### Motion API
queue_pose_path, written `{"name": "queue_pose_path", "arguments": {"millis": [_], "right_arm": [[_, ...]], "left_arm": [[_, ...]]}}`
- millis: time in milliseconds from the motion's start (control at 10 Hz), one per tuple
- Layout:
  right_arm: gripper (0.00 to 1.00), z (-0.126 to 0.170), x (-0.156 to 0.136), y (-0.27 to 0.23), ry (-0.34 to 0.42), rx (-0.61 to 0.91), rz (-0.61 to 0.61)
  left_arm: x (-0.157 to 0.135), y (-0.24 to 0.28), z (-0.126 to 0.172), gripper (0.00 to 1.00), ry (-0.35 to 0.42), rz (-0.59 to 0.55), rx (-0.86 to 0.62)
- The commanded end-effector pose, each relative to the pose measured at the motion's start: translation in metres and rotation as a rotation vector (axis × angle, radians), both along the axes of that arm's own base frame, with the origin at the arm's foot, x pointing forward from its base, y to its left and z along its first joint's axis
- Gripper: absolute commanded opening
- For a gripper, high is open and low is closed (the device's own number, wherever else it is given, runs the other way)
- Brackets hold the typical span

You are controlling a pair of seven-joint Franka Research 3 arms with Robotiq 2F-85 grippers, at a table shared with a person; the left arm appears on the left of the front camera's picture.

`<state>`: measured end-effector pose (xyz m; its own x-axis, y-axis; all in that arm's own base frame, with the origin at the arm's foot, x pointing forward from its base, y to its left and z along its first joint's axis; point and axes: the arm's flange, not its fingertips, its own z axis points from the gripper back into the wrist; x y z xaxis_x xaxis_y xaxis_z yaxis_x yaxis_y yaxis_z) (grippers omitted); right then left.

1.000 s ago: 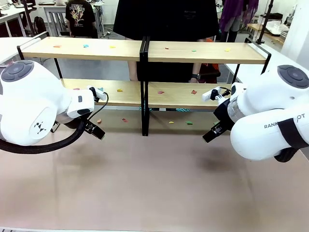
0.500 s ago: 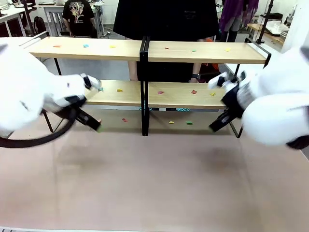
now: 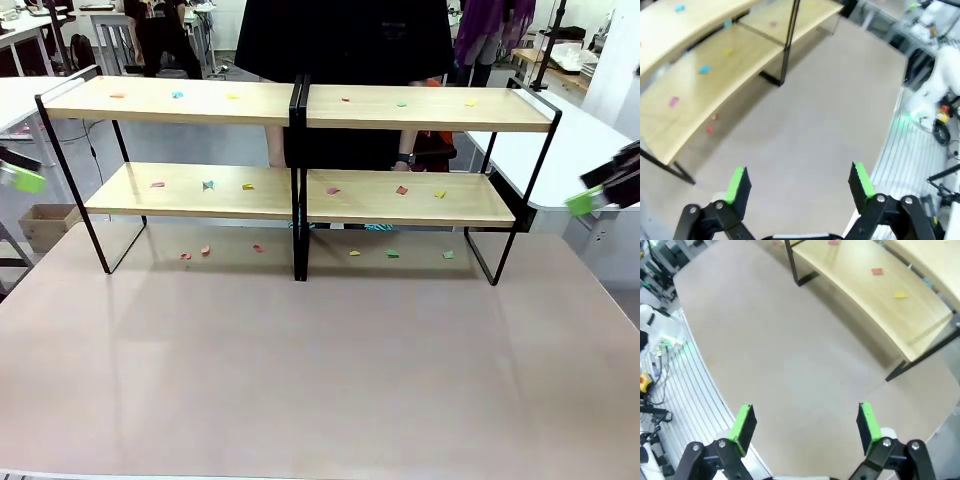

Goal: Clean the shelves.
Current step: Pick up the Duster when the human hands it over.

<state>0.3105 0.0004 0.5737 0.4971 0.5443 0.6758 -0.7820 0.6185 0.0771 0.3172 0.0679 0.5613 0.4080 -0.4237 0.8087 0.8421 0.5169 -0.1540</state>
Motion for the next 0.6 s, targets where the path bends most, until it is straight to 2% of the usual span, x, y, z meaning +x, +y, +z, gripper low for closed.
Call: {"name": "queue_pose_path", "arguments": {"millis": [0, 200, 500], "right_arm": [[1.0, 0.001, 0.018, -0.001, -0.011, 0.019, 0.006], [1.0, 0.016, 0.016, 0.008, -0.073, 0.012, 0.031], [1.0, 0.035, 0.018, 0.019, -0.11, 0.003, 0.047]], "left_arm": [[0.031, -0.002, 0.013, 1.0, 0.015, -0.024, -0.056], [0.035, -0.013, 0.035, 1.0, -0.04, -0.017, -0.076], [0.04, -0.01, 0.056, 1.0, -0.078, 0.054, -0.093]]}}
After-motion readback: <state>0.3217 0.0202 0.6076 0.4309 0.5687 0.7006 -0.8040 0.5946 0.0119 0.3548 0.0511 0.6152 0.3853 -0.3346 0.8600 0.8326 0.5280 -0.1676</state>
